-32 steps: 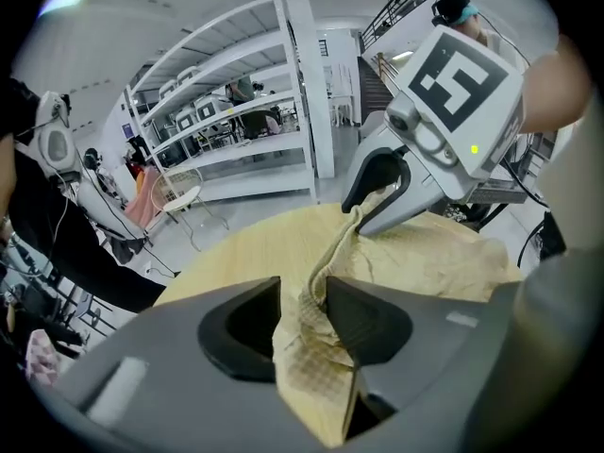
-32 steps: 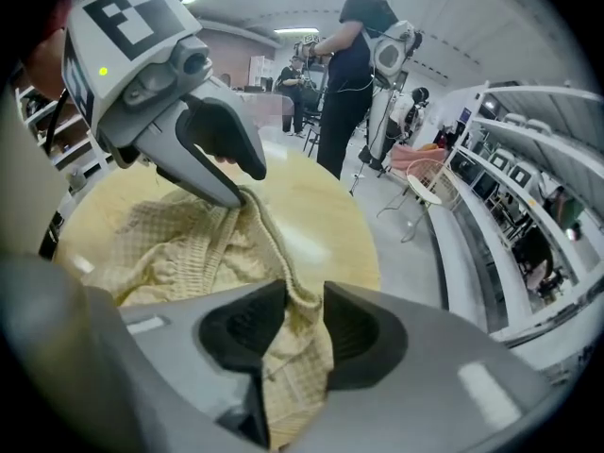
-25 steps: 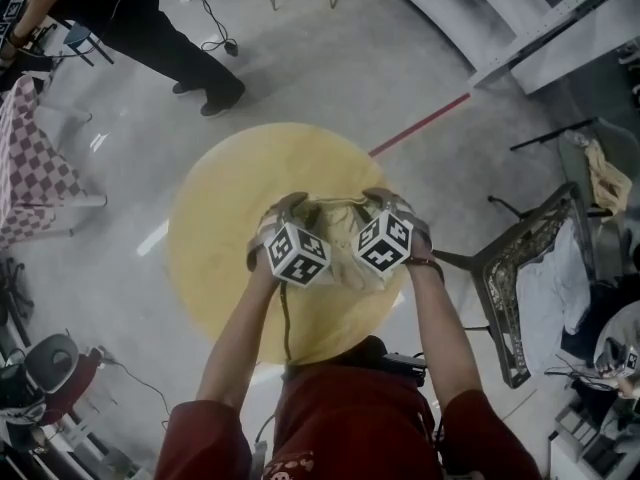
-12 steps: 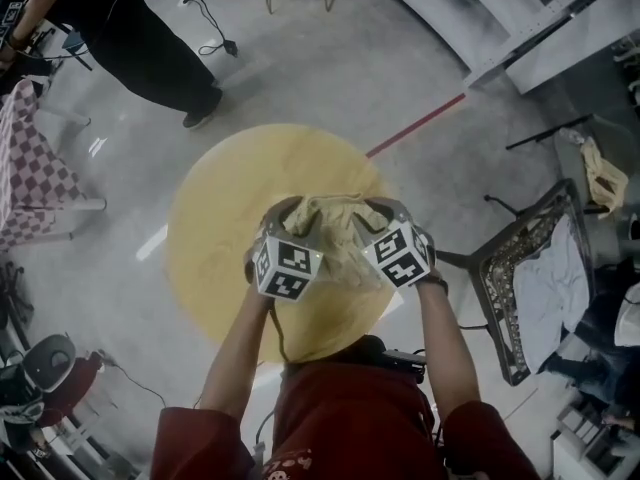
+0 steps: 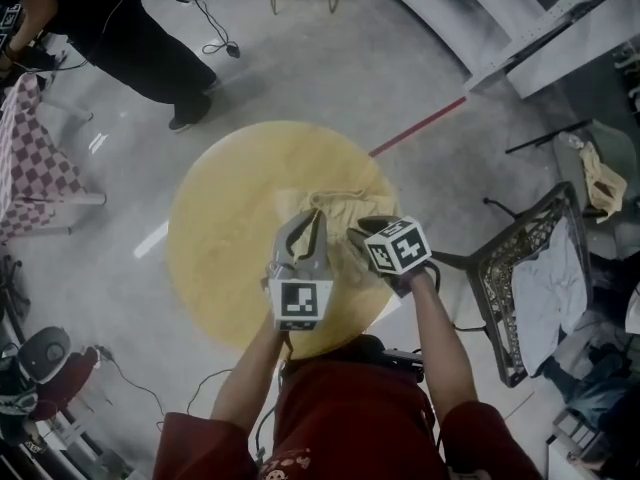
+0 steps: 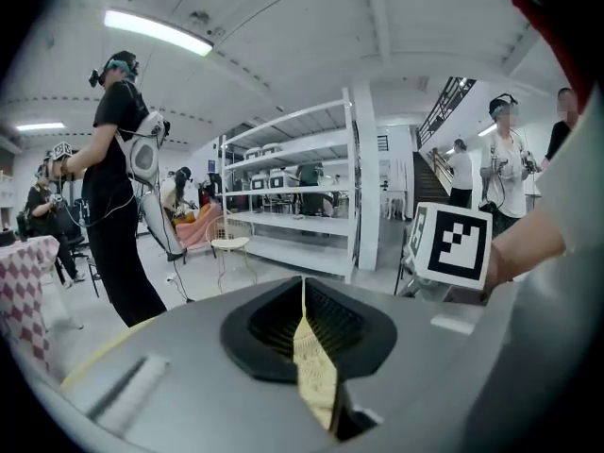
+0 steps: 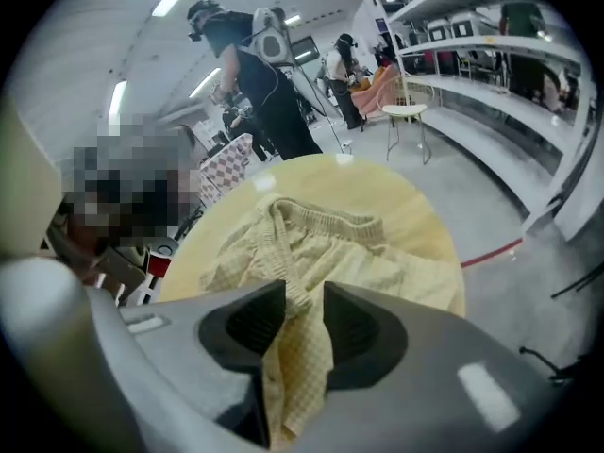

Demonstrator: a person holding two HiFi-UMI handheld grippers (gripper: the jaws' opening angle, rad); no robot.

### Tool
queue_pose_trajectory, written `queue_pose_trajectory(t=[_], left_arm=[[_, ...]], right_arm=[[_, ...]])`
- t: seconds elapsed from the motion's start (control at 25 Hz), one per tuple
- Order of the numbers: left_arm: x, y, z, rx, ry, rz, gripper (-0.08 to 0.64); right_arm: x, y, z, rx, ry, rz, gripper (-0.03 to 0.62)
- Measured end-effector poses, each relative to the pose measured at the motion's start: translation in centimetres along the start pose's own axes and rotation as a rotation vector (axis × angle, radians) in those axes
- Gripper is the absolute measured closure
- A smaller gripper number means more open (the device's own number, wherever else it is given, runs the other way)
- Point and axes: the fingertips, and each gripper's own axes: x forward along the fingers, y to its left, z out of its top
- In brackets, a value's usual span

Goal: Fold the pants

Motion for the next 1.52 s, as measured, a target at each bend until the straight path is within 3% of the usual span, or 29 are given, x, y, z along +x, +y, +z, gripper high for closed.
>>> queue_pose_trajectory(t=[0.16, 0.28, 0.52, 0.76, 1.24, 1.52], left_arm=[[-0.4, 0.1, 0.3, -0.008, -0.019, 0.021, 0.546], [-0.6, 0.1, 0.6, 0.000, -0.041, 0.033, 0.546], [-0.8, 0.3, -0.1, -0.025, -0.025, 0.048, 0.546], [-0.8, 0.5, -0.1, -0.010, -0.029, 0.054, 0.548], [-1.5, 0.3, 0.5, -0.019, -0.045, 0.073, 0.548], [-1.4, 0.5, 0.3, -0.027, -0.042, 0.072, 0.548]], right_arm=[[0.9, 0.7, -1.2, 0.020, 0.073, 0.042, 0.476], [1.5, 0.8, -2.2, -0.003, 0.131, 0.026, 0.487], [1.4, 1.2, -1.9, -0.111, 0.130, -0.006, 0.525], [0.0, 1.6, -0.8, -0.160, 0.087, -0.035, 0.568], [-4.3, 1.0, 3.2, -0.200, -0.060, -0.111, 0.577], [-3.0, -2.1, 5.2, -0.240, -0.049, -0.208, 0.577]])
